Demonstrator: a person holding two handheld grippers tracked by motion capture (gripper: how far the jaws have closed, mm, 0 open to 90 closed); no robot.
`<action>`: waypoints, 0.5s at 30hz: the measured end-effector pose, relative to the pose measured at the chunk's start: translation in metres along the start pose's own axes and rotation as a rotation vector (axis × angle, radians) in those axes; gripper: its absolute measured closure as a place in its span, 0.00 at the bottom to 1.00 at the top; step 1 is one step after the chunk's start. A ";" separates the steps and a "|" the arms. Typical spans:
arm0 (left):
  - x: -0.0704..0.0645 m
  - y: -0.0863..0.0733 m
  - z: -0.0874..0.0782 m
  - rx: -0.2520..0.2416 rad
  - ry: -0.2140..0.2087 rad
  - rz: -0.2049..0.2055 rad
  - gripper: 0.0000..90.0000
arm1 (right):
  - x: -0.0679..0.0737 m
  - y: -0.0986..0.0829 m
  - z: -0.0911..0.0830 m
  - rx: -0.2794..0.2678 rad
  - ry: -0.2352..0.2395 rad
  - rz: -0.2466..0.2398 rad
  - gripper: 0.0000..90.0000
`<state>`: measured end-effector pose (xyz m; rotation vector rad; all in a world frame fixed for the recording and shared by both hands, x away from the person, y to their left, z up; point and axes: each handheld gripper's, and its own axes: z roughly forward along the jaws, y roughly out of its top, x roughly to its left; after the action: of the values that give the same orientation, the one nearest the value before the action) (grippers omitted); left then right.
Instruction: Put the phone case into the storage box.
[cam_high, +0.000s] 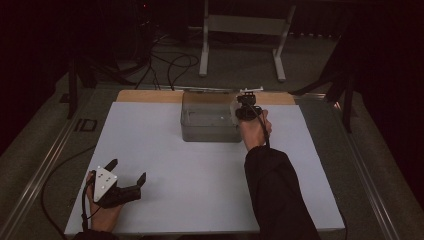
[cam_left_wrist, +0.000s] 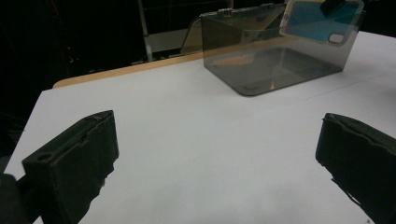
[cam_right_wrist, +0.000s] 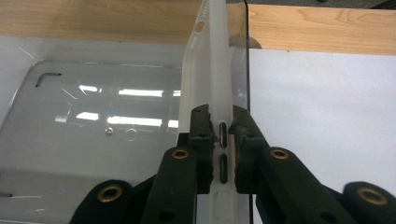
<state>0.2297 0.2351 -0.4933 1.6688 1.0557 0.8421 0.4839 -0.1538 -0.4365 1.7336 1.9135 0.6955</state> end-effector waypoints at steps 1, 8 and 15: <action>0.000 0.000 0.000 0.000 0.001 0.001 0.00 | 0.000 0.000 0.000 0.002 -0.001 -0.001 0.91; 0.000 0.000 0.000 0.000 0.001 -0.001 0.00 | 0.001 0.000 0.002 0.011 -0.010 -0.002 0.91; 0.000 0.000 0.000 0.000 0.001 -0.001 0.00 | 0.003 0.001 0.003 0.018 -0.019 -0.008 0.91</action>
<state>0.2296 0.2351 -0.4933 1.6682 1.0572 0.8416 0.4860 -0.1503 -0.4378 1.7364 1.9188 0.6589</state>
